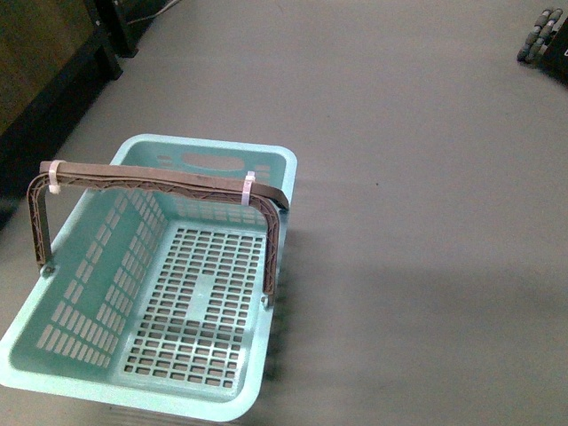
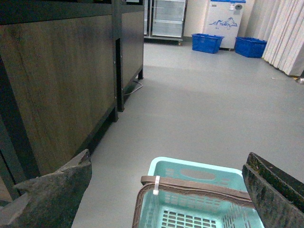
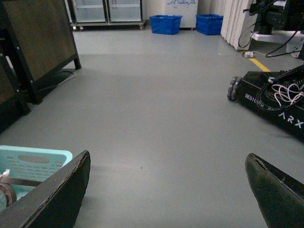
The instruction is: Pick mango and avocado into basket
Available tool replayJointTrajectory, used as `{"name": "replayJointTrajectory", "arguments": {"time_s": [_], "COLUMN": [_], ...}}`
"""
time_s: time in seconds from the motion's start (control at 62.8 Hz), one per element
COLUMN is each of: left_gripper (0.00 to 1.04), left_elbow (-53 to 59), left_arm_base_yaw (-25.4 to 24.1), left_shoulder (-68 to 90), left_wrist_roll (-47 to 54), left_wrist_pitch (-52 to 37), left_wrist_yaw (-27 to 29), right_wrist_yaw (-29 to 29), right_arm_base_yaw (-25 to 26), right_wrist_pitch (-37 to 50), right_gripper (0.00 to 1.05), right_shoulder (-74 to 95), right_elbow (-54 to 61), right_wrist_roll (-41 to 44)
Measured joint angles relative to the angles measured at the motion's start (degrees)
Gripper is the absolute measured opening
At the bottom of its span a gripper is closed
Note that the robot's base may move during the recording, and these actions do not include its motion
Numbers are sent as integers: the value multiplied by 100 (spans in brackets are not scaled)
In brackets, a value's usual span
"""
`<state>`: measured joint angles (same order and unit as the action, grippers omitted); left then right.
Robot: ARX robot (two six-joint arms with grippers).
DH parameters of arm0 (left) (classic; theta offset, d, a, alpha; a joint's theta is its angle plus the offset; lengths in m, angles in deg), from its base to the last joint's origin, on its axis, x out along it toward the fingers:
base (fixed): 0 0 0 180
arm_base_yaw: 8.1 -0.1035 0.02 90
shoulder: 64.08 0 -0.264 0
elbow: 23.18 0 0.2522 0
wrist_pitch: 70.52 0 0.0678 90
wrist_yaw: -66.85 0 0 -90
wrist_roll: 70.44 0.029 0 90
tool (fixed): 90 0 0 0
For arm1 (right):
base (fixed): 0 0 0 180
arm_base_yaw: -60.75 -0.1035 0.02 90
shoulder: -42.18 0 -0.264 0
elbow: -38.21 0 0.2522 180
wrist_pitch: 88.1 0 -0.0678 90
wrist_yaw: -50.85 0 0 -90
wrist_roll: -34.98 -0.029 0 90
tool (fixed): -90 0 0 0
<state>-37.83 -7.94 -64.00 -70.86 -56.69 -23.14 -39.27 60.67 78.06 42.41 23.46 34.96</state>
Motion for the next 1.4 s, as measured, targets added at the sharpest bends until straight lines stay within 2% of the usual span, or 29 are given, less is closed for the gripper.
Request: {"name": "replayJointTrajectory", "arguments": {"time_s": [0.558,0.621,0.685,0.812,0.908,0.972,1.051,1.258,1.402], "left_gripper": [96,96,96,96,96,96,96,96,96], "left_elbow": [-17,-459,-680,-778,-911,-920,-920,-1244,-1943], "left_arm_base_yaw": [11,13,-201,-673,-1270,-1482,-1355,-70,603], "left_shoulder": [46,614,1056,1185,1399,1746,2524,5788,7792], "left_wrist_roll": [-70,-1001,-1958,-3233,-3954,-4417,-4922,-6266,-6808], "left_wrist_pitch": [76,1204,1897,2048,2079,1801,1084,-1460,-2218], "left_wrist_yaw": [70,306,79,-492,-1169,-1259,-1021,61,485], "right_wrist_yaw": [0,-2,2,-2,0,-2,0,0,0], "right_arm_base_yaw": [0,0,0,0,0,0,0,0,0], "right_wrist_pitch": [0,0,0,0,0,0,0,0,0], "right_gripper": [96,96,96,96,96,96,96,96,96], "right_shoulder": [0,0,0,0,0,0,0,0,0], "right_elbow": [0,0,0,0,0,0,0,0,0], "right_wrist_roll": [0,-2,0,0,0,0,0,-2,0]}}
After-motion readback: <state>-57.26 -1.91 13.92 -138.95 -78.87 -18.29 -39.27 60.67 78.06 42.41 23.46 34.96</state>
